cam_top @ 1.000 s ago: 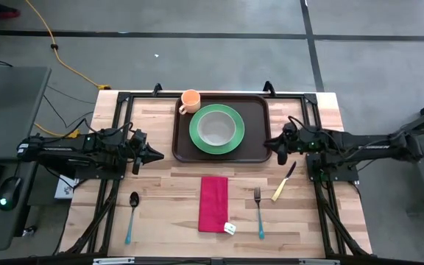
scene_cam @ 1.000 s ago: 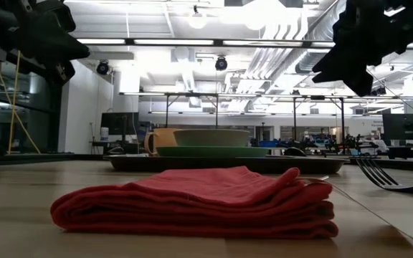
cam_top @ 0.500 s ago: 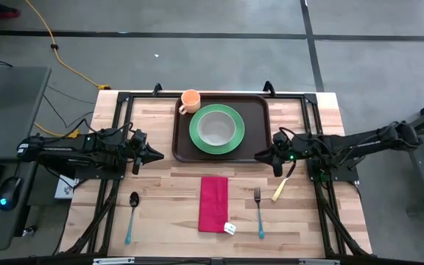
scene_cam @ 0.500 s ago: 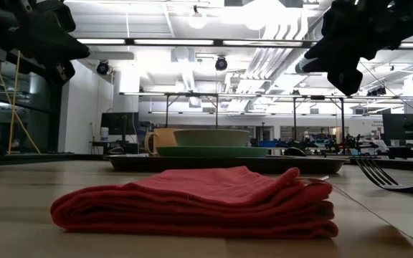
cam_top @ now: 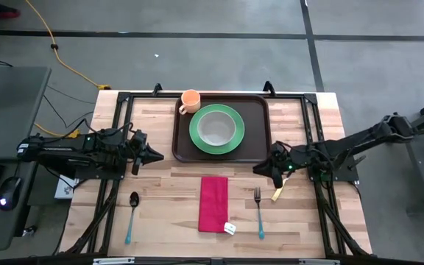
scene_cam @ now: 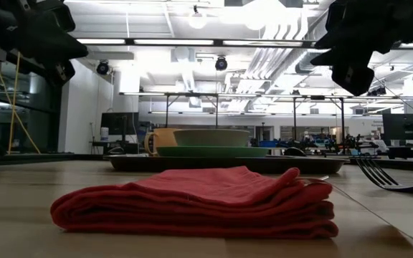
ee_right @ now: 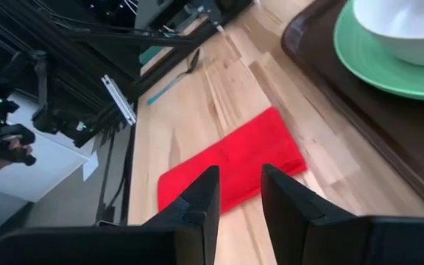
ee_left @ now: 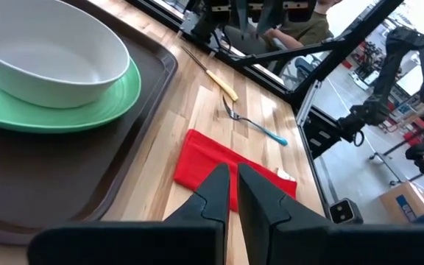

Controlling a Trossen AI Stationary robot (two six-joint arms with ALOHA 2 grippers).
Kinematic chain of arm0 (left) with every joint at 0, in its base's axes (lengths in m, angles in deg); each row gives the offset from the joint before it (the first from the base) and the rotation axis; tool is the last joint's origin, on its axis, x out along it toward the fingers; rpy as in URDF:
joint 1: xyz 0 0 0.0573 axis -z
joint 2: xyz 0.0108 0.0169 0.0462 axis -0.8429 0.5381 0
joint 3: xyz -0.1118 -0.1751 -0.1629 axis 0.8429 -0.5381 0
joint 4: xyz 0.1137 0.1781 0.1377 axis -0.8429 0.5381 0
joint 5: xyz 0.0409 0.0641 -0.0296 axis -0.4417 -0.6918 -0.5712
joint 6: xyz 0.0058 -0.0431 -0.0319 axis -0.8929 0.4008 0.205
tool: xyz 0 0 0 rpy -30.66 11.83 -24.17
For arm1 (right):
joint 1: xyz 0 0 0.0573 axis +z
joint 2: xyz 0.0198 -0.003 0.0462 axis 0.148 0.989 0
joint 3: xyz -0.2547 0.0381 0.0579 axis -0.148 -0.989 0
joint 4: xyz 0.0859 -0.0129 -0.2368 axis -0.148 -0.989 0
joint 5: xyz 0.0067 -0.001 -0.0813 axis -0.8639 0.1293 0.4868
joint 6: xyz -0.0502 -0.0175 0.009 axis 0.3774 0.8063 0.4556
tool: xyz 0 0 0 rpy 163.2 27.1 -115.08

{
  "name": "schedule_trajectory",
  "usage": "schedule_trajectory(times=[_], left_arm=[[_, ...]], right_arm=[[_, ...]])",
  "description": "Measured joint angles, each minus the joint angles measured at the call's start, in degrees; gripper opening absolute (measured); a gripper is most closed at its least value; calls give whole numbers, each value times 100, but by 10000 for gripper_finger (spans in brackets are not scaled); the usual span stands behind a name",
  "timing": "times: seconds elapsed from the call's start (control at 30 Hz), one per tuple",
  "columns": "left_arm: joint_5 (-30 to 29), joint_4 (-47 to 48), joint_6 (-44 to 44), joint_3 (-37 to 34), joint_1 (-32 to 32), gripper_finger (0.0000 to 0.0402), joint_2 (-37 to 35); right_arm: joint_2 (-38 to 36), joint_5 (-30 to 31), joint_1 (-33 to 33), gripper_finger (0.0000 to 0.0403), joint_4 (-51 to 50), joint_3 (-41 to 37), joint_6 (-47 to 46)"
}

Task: Set up tray
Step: Put the red table napkin on the brown tray to the right of the green plate

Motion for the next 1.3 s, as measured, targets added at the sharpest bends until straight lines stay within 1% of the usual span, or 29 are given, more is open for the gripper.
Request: schedule_trajectory(times=[0.23, 0.57, 0.77, 0.83, 1.03, 1.17, 1.3], left_arm=[[137, 26, -422, 1, 0, 56, 2], [165, -157, -1099, 1, 0, 56, 2], [731, -311, -1536, 2, 0, 56, 2], [813, -310, -1639, 0, 0, 56, 0], [777, -277, -1827, 0, 0, 56, 2], [387, -274, -1753, 0, 0, 56, 2], [147, -273, -1681, 0, -2, 56, 2]], right_arm=[[357, 420, 343, 78, 581, 2, -3], [1065, 545, 413, 78, 1749, 4, -1], [1472, 762, 408, 78, 2411, 4, -1], [1582, 793, 408, 78, 2604, 4, -2], [1751, 820, 408, 78, 2839, 4, -124], [1751, 947, 408, 78, 2894, 7, -245], [1751, 974, 408, 78, 2984, 7, -262]])
